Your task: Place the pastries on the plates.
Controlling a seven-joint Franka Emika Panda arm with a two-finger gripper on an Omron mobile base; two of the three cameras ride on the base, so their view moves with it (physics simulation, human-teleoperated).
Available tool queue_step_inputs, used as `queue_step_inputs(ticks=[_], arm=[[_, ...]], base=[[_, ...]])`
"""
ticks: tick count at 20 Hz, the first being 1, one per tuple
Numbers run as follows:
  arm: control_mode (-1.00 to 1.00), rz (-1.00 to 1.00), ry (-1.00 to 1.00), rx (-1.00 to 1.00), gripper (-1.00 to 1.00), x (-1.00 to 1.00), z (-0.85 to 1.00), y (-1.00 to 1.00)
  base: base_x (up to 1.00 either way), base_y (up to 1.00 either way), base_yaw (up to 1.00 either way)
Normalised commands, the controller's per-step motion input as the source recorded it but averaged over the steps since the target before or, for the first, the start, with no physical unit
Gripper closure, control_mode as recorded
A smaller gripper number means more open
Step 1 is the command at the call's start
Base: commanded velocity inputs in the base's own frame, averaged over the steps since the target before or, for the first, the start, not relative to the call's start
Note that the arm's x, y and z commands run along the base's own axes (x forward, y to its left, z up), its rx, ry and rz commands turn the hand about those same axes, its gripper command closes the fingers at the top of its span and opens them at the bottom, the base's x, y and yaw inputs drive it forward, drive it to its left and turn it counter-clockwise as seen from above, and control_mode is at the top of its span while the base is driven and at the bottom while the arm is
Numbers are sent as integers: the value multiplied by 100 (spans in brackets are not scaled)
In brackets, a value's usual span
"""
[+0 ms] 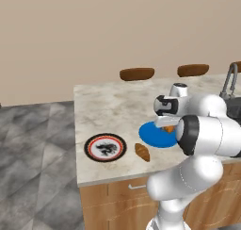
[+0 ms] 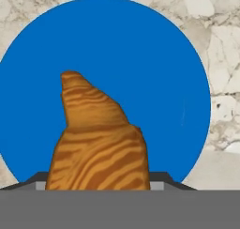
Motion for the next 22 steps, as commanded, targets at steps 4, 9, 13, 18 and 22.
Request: queue_step_inputs(ticks=[4,9,13,18,22], arm=[[-100,-1,0,-4,100,13,-12,43],[-100,0,6,0,100,19,-39,4],[-100,0,5,0,100,10,-31,-1],[-100,0,5,0,-100,1,-40,0],[-100,0,4,0,-100,0,-31,-2]], base=[[0,0,0],[0,0,0],[0,0,0],[0,0,0],[0,0,0]])
